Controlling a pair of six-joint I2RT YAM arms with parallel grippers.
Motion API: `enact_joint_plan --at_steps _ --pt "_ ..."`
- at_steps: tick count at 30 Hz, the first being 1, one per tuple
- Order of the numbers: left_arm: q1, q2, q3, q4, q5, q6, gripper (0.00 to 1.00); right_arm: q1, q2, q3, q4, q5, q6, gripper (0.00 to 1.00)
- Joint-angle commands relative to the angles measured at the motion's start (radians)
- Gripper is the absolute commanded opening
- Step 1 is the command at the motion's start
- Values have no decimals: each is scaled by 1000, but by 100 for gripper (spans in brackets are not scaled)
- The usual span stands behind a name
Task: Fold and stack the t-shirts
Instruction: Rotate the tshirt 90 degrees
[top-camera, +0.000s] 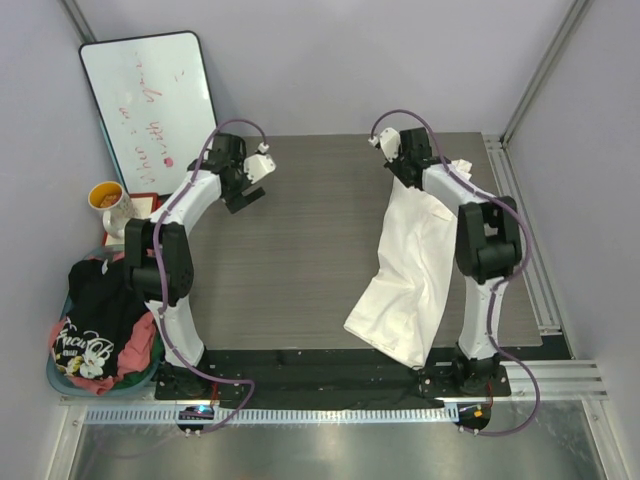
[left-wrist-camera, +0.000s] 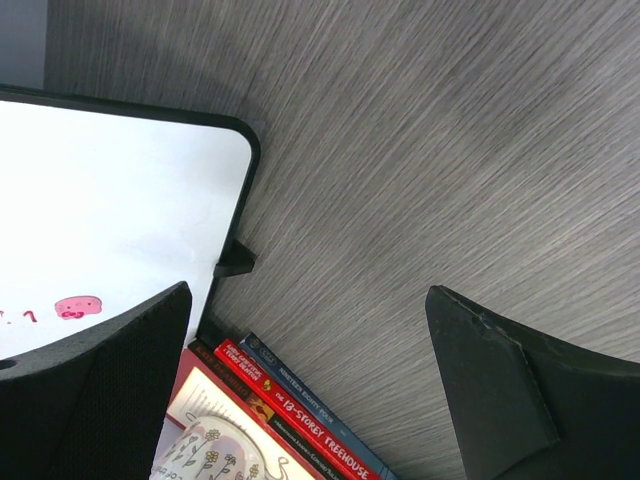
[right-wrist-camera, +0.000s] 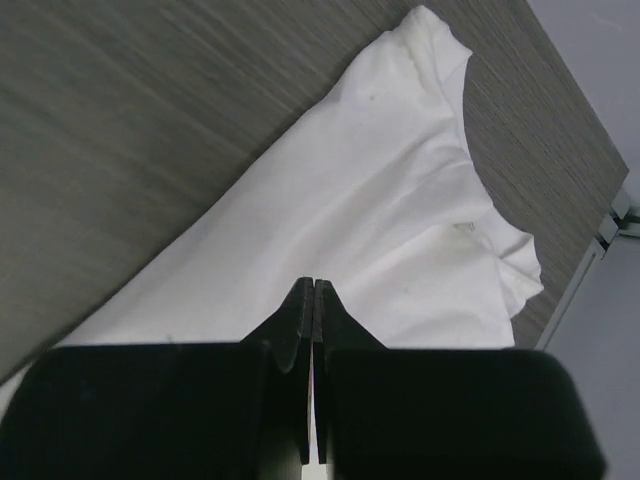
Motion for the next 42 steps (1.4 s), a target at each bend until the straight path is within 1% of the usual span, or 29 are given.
enact_joint_plan --at_steps 1,2,4,7,11,12,14,15,20,22,24,27,30,32,34,37,38,39,40,41,42 --pt "-5 -14 27 11 13 -12 100 -14 204 199 148 139 39 1" --pt "-5 -25 17 11 10 -12 100 -14 241 271 154 170 37 1" --pt "-5 -35 3 9 7 -9 100 -16 314 346 168 179 34 1" --pt "-5 -57 -29 18 -10 -8 100 -16 377 402 157 174 34 1" --pt "-5 -65 -56 27 -18 -6 100 -13 443 440 99 109 27 1" --pt "-5 -61 -56 27 -22 -8 100 -11 456 450 65 54 30 1" --pt "-5 -60 -50 27 -31 -12 100 -2 486 471 45 18 28 1" --pt "-5 -58 -48 32 -48 -12 100 4 496 477 27 -26 25 1" --pt "-3 -43 -39 37 -67 -17 100 61 568 562 4 -85 56 1" --pt "-5 -45 -40 37 -74 -15 100 79 577 588 0 -152 65 1" --pt "-3 -49 -46 38 -76 -12 100 108 597 611 -9 -172 70 1" --pt "-3 -57 -59 41 -88 -14 100 136 629 684 -23 -255 88 1" --pt "-3 -57 -71 50 -103 -20 100 170 678 745 -29 -292 93 1" --pt "-3 -58 -76 52 -114 -28 100 182 710 827 -26 -313 99 1" --pt "-3 -60 -80 54 -119 -35 100 199 752 885 -12 -315 94 1" --pt "-3 -64 -89 55 -122 -41 100 220 770 890 69 -280 70 1" --pt "-3 -65 -91 57 -123 -44 100 228 769 882 148 -239 71 1" --pt "-3 -66 -91 57 -126 -46 100 233 763 859 199 -165 88 1" --pt "-3 -68 -92 55 -128 -47 100 233 744 846 247 -125 99 1" --pt "-3 -69 -92 55 -128 -49 100 233 729 829 351 -94 108 1" --pt "-3 -71 -91 55 -127 -51 100 234 711 786 396 9 114 1"
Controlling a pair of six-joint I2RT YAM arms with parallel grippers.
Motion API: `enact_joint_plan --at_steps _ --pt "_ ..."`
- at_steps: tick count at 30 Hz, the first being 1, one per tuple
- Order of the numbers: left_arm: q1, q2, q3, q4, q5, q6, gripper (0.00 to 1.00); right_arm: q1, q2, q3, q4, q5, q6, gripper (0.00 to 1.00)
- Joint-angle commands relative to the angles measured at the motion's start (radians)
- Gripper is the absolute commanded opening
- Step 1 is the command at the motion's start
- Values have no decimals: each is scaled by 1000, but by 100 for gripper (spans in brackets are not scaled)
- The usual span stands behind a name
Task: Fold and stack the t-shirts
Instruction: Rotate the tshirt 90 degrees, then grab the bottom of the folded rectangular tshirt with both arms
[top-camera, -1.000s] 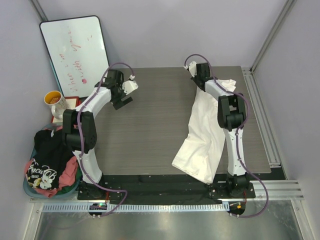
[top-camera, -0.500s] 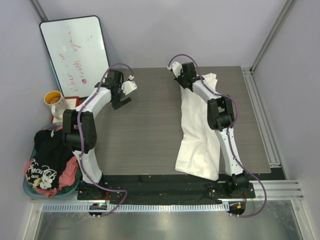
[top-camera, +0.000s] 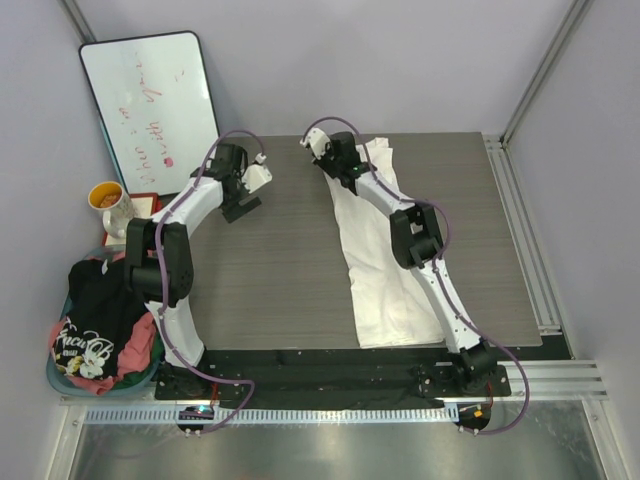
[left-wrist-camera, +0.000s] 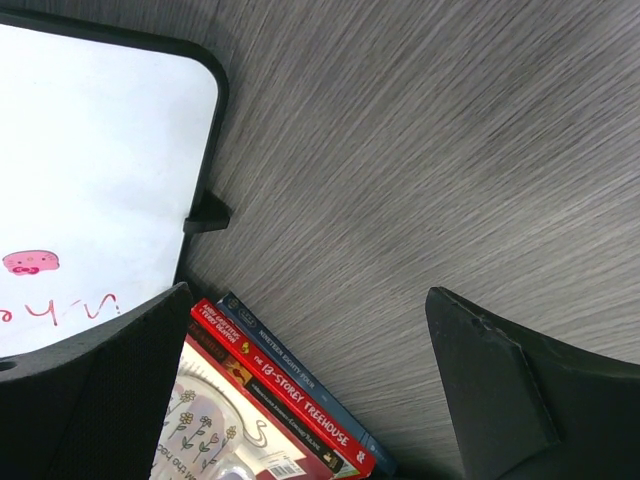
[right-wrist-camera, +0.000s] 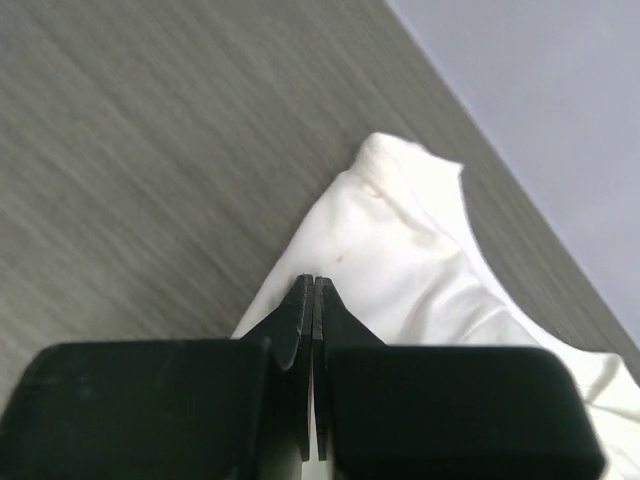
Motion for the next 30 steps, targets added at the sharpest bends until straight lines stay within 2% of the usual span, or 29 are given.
enact_joint_plan --at_steps 1,3,7,10,12,17,20,22,30 --pt "-1 -68 -2 33 -12 -23 100 7 -49 -91 286 244 37 1" --pt "-2 -74 -2 33 -9 -23 100 4 -135 -186 429 328 34 1" --pt "-4 -88 3 31 1 -19 100 -24 -310 -305 496 375 36 1" --pt "-11 -96 6 30 5 -11 100 -67 -411 -364 436 357 36 1" --pt "-18 -102 7 28 13 -3 100 -117 -459 -384 332 344 41 1" --pt "-41 -105 10 13 37 8 100 -232 -462 -372 -2 202 21 1" --pt "-54 -93 24 2 36 9 100 -282 -460 -407 -99 120 -13 1" --pt "-65 -80 41 -2 34 8 100 -300 -468 -446 -133 18 -38 1" --pt "-96 -37 102 -30 76 18 100 -321 -465 -441 -198 -131 -16 1"
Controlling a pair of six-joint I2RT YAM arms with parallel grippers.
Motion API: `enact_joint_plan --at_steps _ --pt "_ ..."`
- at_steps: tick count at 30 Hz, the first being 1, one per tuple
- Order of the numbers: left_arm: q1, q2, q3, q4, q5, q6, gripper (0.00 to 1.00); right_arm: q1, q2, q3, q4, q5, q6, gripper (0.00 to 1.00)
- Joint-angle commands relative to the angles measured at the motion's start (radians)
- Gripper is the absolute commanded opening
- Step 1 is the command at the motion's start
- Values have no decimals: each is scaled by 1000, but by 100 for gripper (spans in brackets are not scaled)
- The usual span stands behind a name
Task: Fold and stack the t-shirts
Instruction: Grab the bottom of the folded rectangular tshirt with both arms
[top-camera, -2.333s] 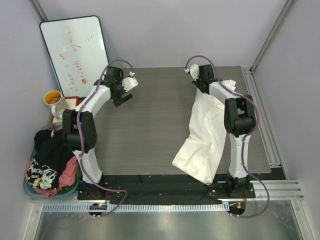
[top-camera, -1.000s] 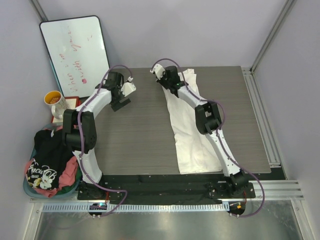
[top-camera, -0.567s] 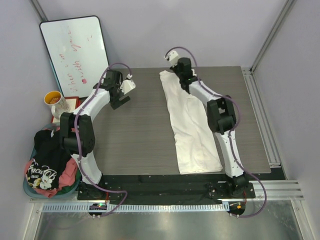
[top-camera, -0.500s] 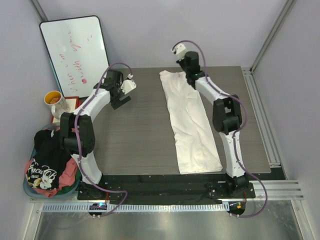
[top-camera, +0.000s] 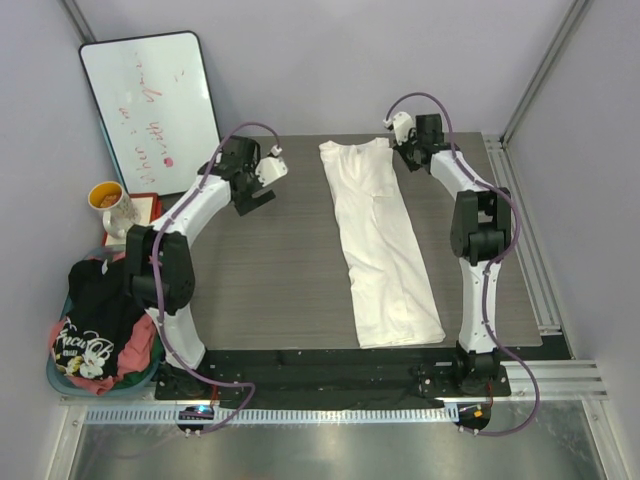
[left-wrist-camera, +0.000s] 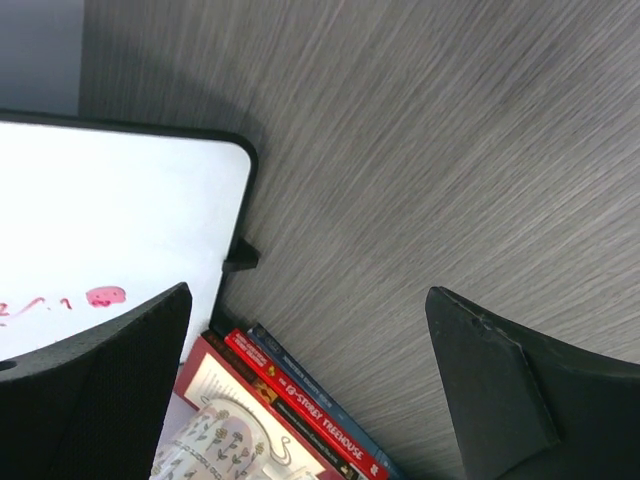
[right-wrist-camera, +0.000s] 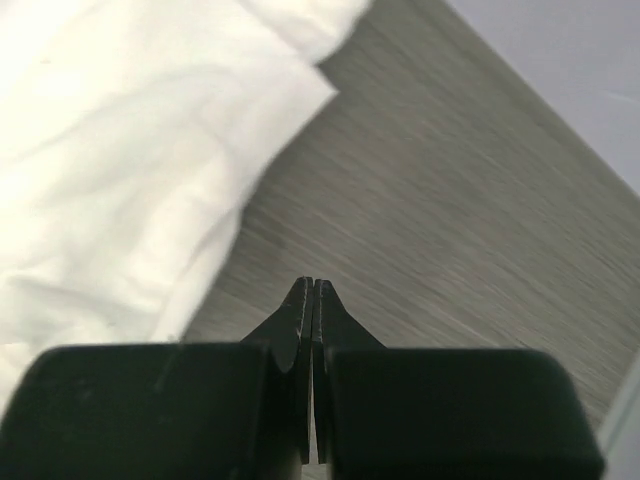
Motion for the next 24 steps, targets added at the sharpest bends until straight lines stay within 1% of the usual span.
enact_joint_plan --at_steps 1,3,4,5,7,8,9,10,11,12,13,14,15,19,24 --pt "-14 42 69 -7 103 12 100 5 -19 52 -76 -179 3 1" --pt "-34 76 121 -7 168 -2 99 -1 -13 71 -100 -228 8 1" --pt "-44 129 149 -19 238 -8 95 -2 -10 78 -123 -263 9 1" --pt "-54 158 215 -22 275 -31 86 -1 -8 85 -133 -280 11 1" --pt "-81 232 302 -54 364 -69 74 -2 6 95 -149 -312 17 1" --pt "-89 314 409 -73 395 -94 60 -2 10 105 -151 -317 25 1" --pt "-103 358 469 -96 424 -140 49 -2 24 111 -154 -322 32 1" --pt "-109 399 529 -111 453 -172 35 -4 29 117 -157 -329 38 1" --pt "-115 486 642 -131 492 -203 8 -2 35 124 -159 -341 49 1" --pt "-124 522 698 -136 507 -261 0 -2 41 128 -160 -348 57 1" --pt "-127 559 747 -139 526 -287 0 -4 53 133 -162 -354 65 1" --pt "-130 585 813 -115 573 -310 0 -2 58 142 -160 -358 80 1" --pt "-132 619 832 -98 599 -338 0 -4 62 148 -163 -372 89 1" --pt "-134 656 838 14 720 -469 0 -2 81 159 -165 -392 111 1" --pt "-140 696 849 65 757 -545 0 -2 102 167 -168 -397 112 1"
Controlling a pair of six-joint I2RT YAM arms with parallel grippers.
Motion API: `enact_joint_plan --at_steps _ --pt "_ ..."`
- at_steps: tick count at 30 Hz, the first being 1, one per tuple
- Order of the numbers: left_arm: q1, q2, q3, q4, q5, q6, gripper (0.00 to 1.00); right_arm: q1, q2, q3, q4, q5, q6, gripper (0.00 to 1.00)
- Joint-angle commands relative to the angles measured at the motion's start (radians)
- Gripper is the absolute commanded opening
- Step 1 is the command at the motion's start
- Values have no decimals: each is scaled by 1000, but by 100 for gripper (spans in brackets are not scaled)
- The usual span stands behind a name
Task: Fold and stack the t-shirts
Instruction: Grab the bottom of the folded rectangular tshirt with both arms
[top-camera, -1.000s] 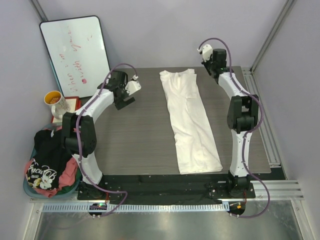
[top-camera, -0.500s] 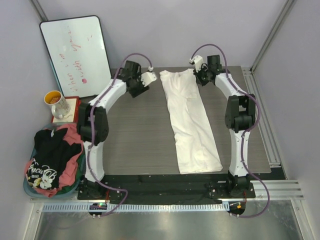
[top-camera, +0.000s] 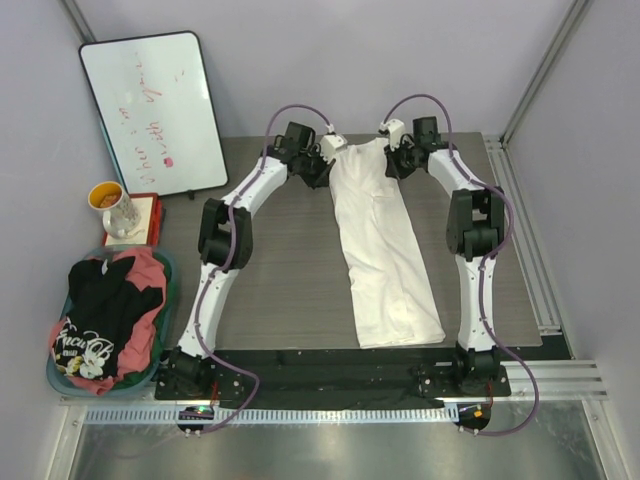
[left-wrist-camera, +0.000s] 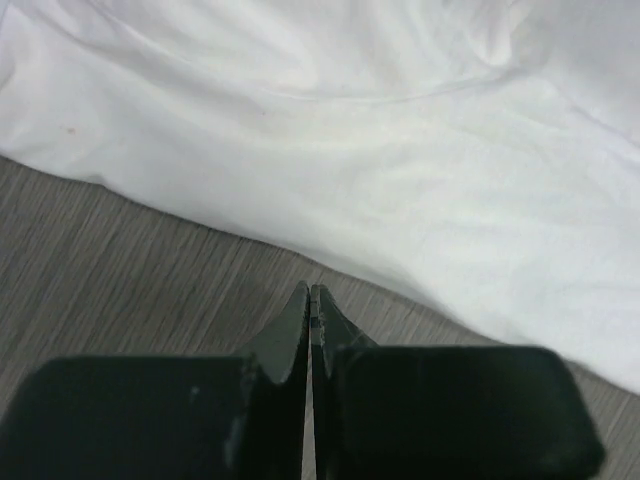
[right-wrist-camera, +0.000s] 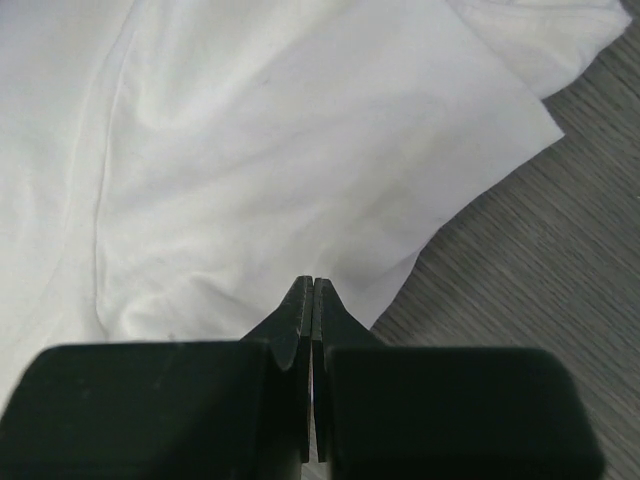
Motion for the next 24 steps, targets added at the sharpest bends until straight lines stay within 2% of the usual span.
enact_joint_plan --at_steps 1,4,8,24 --pt "4 1 40 130 100 -133 0 -2 6 52 1 -36 24 1" --pt "4 -14 -15 230 99 -179 0 0 19 52 -4 -37 27 1" --pt "-8 27 6 242 61 -202 0 -2 34 54 -4 -33 31 1" --pt "-76 52 -40 164 -154 -25 0 -3 0 -8 -85 7 -19 1"
